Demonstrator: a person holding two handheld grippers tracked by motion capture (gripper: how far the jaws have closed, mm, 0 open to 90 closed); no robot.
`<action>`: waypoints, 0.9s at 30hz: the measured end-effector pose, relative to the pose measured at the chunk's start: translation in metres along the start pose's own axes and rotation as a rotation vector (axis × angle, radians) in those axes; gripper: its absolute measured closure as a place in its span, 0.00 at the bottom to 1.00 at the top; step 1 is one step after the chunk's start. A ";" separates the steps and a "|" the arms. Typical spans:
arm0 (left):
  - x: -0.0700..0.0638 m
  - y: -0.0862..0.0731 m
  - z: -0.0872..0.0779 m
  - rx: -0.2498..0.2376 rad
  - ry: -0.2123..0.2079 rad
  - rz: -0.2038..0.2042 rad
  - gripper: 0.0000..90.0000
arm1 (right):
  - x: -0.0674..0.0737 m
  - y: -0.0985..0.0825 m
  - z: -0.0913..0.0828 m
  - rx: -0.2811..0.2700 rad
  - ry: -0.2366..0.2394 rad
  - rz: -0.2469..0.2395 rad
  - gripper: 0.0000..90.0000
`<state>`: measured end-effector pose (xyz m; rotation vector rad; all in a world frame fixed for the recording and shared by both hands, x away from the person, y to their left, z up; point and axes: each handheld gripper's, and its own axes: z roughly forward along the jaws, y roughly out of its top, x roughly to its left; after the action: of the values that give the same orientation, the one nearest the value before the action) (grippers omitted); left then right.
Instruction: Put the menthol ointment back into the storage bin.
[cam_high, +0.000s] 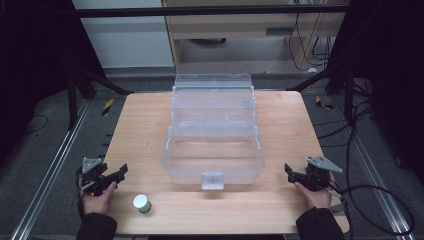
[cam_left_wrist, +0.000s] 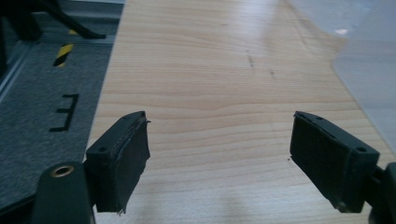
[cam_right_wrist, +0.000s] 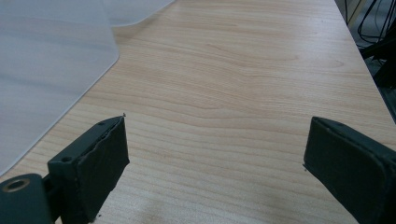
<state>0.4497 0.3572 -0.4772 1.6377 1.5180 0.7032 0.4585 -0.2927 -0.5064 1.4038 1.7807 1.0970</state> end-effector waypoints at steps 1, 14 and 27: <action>0.000 0.001 -0.001 0.000 -0.018 0.006 0.21 | 0.000 0.000 0.000 0.000 0.000 0.000 0.07; -0.006 0.018 -0.021 -0.038 -0.238 0.171 0.28 | 0.001 0.000 0.001 0.034 0.005 -0.010 0.07; -0.004 0.030 -0.041 0.003 -0.326 0.307 0.26 | 0.000 0.000 0.002 0.042 0.009 -0.018 0.06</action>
<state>0.4319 0.3604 -0.4297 1.9040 1.0499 0.5582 0.4603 -0.2919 -0.5068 1.4064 1.8287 1.0637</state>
